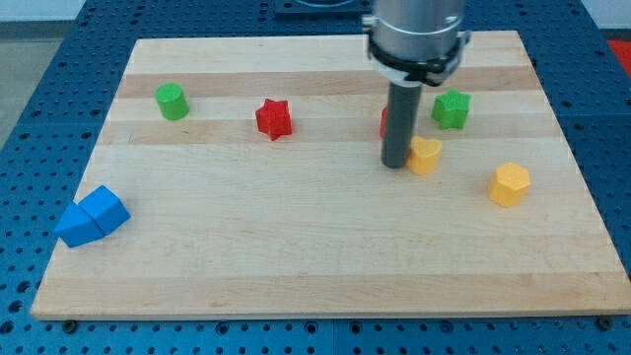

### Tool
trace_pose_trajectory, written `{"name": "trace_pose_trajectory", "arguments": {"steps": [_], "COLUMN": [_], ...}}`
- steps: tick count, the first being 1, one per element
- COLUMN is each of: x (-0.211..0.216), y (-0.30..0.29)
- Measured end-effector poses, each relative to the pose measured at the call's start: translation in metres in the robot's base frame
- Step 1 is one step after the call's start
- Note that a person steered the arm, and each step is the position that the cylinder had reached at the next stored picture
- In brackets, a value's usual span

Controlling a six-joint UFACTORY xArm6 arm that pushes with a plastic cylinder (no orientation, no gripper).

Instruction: Slightly move the red circle up

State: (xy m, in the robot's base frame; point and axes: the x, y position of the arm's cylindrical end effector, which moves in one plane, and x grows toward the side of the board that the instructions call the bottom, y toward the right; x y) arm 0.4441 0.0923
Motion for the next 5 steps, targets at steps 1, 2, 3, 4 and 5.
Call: {"name": "trace_pose_trajectory", "arguments": {"steps": [1, 2, 3, 4, 5], "x": [0.009, -0.005, -0.039, -0.038, -0.018], "y": [0.023, 0.013, 0.002, 0.024, 0.047]}}
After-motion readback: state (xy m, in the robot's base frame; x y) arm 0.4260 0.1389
